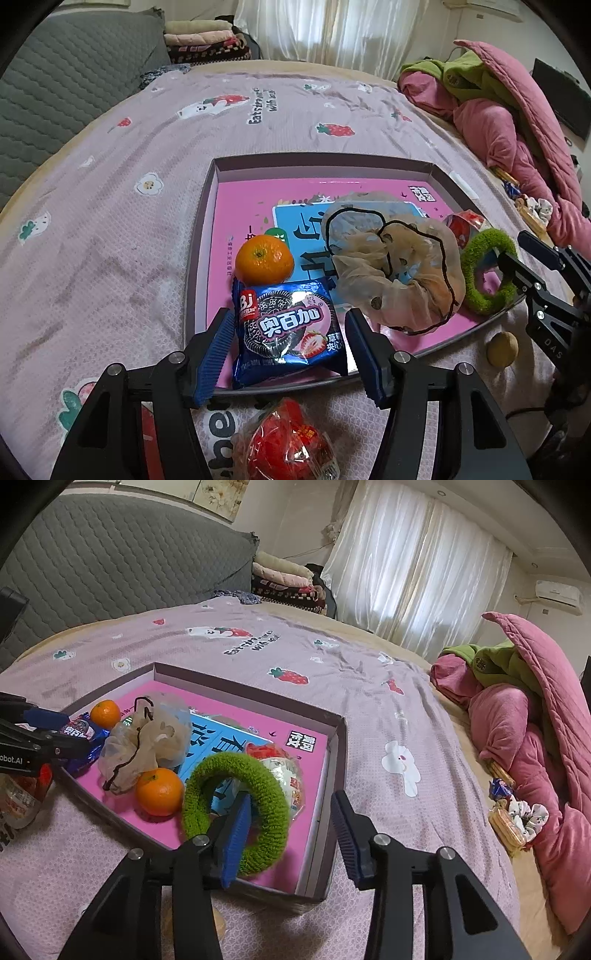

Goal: Organize objects
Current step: 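Open the left tool releasing the packet while the right tool releases the ring, then withdraw both tools from the tray back over the bed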

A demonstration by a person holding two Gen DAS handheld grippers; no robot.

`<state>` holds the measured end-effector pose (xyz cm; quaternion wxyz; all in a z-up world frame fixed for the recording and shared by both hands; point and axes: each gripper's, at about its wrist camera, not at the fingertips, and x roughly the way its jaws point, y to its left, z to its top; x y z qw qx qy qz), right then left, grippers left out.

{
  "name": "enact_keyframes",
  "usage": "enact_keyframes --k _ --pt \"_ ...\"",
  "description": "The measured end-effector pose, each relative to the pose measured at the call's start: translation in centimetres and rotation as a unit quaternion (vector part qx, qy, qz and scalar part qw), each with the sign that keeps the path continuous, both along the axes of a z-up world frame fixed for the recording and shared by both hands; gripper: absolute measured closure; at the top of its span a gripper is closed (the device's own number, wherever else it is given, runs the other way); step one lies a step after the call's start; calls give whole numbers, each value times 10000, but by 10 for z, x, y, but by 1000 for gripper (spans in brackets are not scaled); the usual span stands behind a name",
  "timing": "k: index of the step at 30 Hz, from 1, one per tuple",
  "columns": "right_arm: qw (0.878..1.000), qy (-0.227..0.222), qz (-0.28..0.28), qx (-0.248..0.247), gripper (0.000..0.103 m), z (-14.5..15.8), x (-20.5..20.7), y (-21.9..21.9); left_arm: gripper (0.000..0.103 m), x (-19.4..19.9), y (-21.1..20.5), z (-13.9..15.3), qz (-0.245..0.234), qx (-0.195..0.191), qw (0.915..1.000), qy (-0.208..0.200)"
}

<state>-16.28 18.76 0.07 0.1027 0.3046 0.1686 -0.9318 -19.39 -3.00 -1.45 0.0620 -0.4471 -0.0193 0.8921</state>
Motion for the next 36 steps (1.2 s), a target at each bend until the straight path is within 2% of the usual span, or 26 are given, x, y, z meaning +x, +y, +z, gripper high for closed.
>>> enact_keyframes --k 10,16,23,32,36 --pt "10000 2 17 -38 56 3 2 -1 39 8 4 11 -47 -17 9999 137" --pt "9999 59 -14 -98 50 7 7 1 39 15 6 18 -92 -20 9997 226" --pt "9989 347 106 -281 40 23 23 2 37 23 5 29 -41 -17 9992 402" --pt "9975 542 198 -402 36 33 43 -3 30 47 4 45 23 -129 9972 737" --pt "9973 472 184 -527 32 31 51 -1 30 59 -1 47 80 -57 9969 775"
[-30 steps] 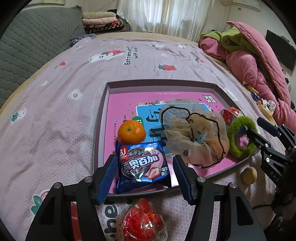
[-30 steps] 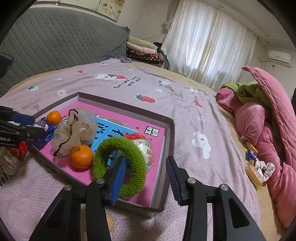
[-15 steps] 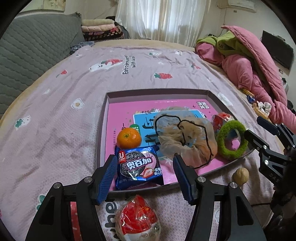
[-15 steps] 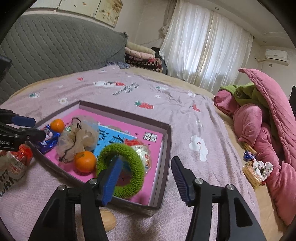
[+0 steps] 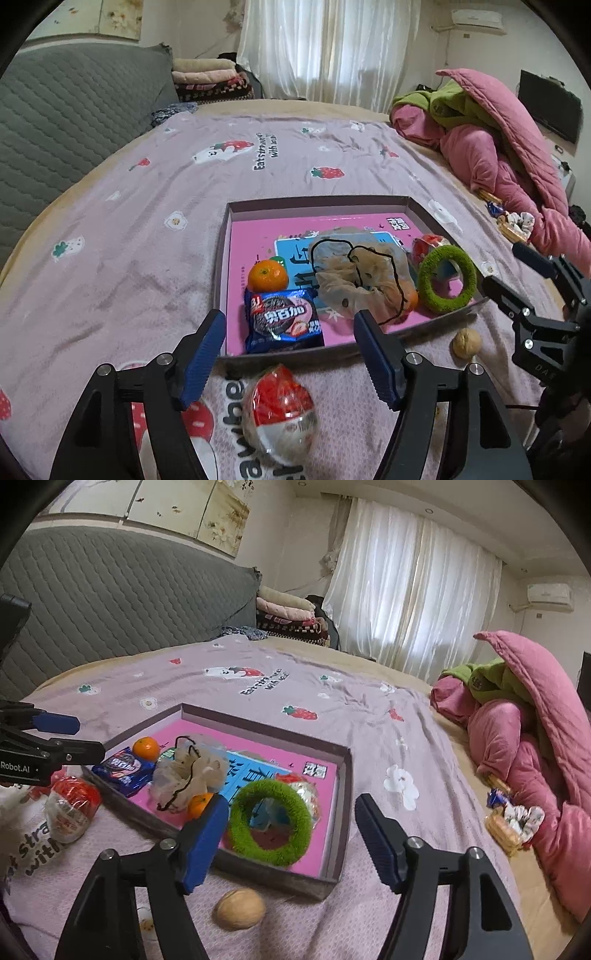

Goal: Organize objects
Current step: 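Withdraw both tools from the tray back over the bed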

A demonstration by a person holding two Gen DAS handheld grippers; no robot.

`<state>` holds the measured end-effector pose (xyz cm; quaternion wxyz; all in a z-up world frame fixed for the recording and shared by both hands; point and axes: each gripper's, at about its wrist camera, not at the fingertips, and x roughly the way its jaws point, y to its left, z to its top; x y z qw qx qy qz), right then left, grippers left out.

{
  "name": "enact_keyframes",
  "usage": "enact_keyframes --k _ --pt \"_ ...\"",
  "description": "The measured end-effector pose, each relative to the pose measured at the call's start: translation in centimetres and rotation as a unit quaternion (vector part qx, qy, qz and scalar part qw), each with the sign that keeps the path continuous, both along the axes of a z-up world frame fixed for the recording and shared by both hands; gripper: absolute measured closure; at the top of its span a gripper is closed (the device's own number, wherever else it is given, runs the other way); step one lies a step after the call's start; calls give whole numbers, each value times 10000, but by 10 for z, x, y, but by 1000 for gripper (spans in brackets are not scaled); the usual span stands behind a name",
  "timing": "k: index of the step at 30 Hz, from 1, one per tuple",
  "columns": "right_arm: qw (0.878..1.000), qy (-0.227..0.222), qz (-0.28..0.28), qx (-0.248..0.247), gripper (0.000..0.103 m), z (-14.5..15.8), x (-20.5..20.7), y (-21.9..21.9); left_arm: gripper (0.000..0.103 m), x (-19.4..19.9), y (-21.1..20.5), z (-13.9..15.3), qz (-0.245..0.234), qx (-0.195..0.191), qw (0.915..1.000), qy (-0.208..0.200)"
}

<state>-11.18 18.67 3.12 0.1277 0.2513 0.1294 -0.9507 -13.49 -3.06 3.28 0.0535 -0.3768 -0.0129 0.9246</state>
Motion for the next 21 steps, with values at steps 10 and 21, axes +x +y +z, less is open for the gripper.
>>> enact_keyframes --k 10,21 --pt "9998 -159 -23 -102 31 -7 16 5 30 22 -9 -9 139 -4 9999 -100" --pt "9985 -526 -43 -166 30 -25 22 10 30 34 -10 -29 194 -129 9990 -378"
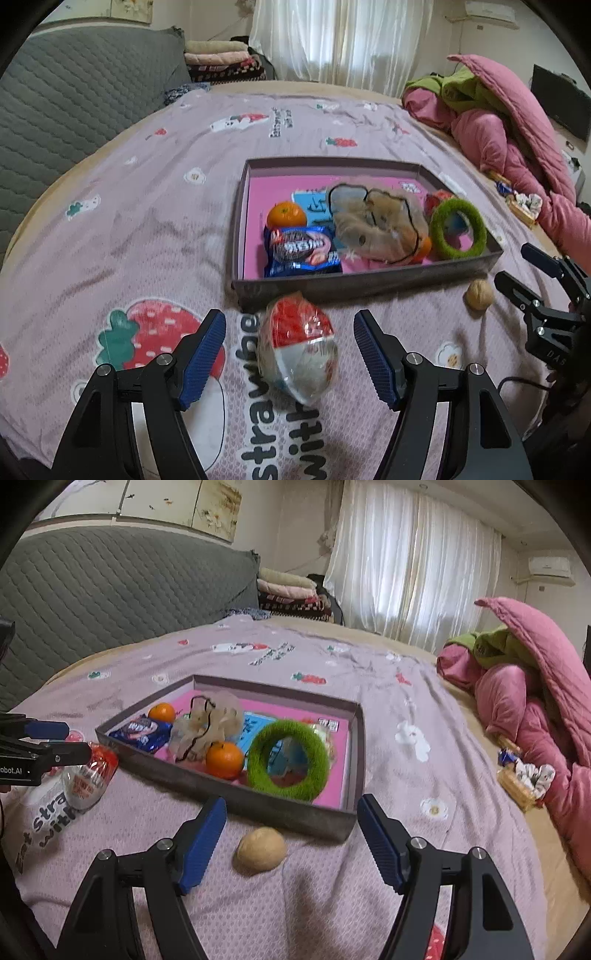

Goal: Organize objects
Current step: 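Withdraw both tools from the tray back over the bed, then grasp the red-and-white plastic egg with the left tool while the right tool grasps the walnut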

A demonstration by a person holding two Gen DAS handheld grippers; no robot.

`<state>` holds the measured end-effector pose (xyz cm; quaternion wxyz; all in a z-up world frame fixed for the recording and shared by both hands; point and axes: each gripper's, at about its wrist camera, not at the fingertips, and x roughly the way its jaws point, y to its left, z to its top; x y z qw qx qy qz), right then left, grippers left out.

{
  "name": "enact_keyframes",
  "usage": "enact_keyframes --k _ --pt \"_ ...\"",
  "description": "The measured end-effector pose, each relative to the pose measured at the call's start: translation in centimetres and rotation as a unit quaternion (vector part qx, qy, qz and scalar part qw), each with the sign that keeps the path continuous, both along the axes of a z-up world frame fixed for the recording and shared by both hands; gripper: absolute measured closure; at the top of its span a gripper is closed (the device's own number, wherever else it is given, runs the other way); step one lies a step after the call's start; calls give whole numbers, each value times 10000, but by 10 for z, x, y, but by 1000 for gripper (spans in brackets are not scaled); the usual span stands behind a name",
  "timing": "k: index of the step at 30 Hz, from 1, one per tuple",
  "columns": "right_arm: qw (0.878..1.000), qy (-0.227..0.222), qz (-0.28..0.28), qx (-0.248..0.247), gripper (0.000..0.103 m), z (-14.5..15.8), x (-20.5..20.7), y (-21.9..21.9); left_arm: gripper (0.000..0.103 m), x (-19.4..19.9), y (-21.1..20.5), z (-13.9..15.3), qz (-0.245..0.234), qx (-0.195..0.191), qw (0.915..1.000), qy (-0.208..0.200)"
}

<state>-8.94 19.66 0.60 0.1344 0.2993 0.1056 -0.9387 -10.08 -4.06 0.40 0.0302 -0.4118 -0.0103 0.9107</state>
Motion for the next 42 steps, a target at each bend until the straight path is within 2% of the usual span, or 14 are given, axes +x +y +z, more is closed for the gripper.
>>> enact_keyframes --k 11,32,36,42 --pt "9993 -323 -147 -127 28 -14 1 8 30 2 -1 -12 36 -134 9998 -171" --pt "9979 -652 6 16 28 -40 -14 -2 30 -10 14 -37 -58 -201 9993 -296" --pt "9977 -684 2 28 33 -42 -17 -3 30 -11 15 -39 -62 -190 9994 -286" --pt "9975 -707 19 39 49 -44 -19 -3 30 -15 16 -40 -21 -167 9996 -248"
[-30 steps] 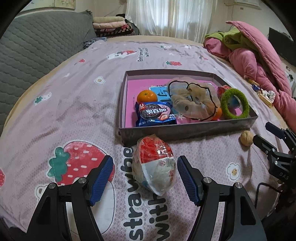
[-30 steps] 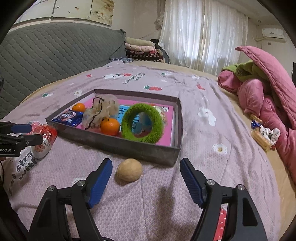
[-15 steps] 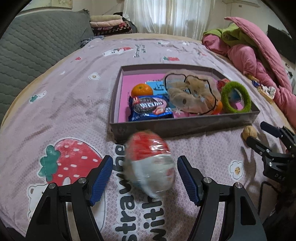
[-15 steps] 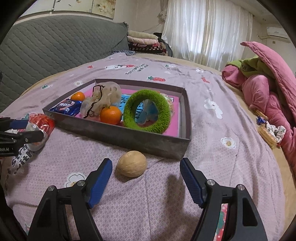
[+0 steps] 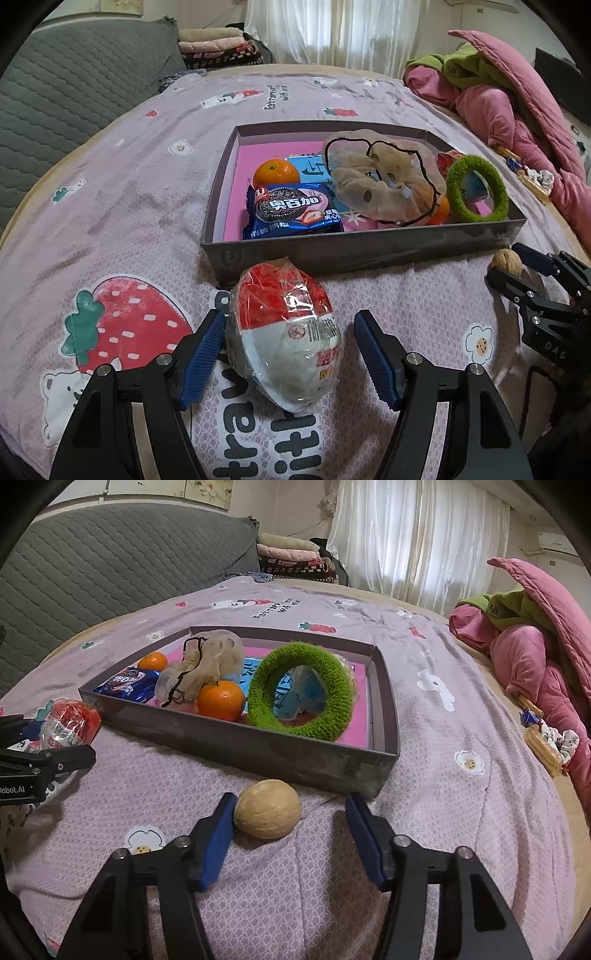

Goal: Organize objects
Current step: 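Grasp the red-and-white plastic egg with the left tool while the right tool grasps the walnut, then lift the plastic egg and walnut and carry them over the tray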

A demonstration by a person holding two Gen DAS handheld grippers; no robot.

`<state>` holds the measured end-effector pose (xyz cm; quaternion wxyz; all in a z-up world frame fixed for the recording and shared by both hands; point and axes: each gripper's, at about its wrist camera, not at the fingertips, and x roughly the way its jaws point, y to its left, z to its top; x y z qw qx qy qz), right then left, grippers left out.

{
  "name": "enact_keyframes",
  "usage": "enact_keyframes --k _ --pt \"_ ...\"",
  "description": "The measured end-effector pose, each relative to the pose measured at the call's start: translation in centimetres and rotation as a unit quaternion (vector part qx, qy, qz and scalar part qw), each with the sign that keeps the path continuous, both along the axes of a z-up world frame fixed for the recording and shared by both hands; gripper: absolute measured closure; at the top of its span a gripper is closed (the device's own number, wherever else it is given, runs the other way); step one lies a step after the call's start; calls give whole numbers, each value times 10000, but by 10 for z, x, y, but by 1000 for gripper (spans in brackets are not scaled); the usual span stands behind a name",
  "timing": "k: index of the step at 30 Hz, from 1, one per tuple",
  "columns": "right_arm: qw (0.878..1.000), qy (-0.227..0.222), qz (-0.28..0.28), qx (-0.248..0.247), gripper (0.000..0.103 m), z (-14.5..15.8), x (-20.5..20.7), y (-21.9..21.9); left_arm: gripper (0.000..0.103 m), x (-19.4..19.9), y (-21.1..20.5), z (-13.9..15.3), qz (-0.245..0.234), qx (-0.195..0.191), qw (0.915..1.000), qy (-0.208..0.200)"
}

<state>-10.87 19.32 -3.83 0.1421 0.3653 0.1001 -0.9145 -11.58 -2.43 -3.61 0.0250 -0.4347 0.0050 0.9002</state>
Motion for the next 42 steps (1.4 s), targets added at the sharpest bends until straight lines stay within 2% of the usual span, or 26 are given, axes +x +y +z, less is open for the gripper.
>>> enact_keyframes --k 6,10,12,23,42 --pt "9999 52 113 47 68 -1 1 -4 30 -1 0 -1 -30 43 10000 24" --pt "9999 63 120 28 68 1 2 -5 45 -1 -1 0 -52 97 9999 56" --pt "9999 54 113 -6 68 1 1 -4 48 -1 -2 0 -43 95 9999 42" --pt "9997 121 85 -203 68 8 5 2 49 3 -3 9 -50 149 9996 218" --pt "9971 612 175 -415 68 35 18 1 49 15 6 35 -178 109 9980 605"
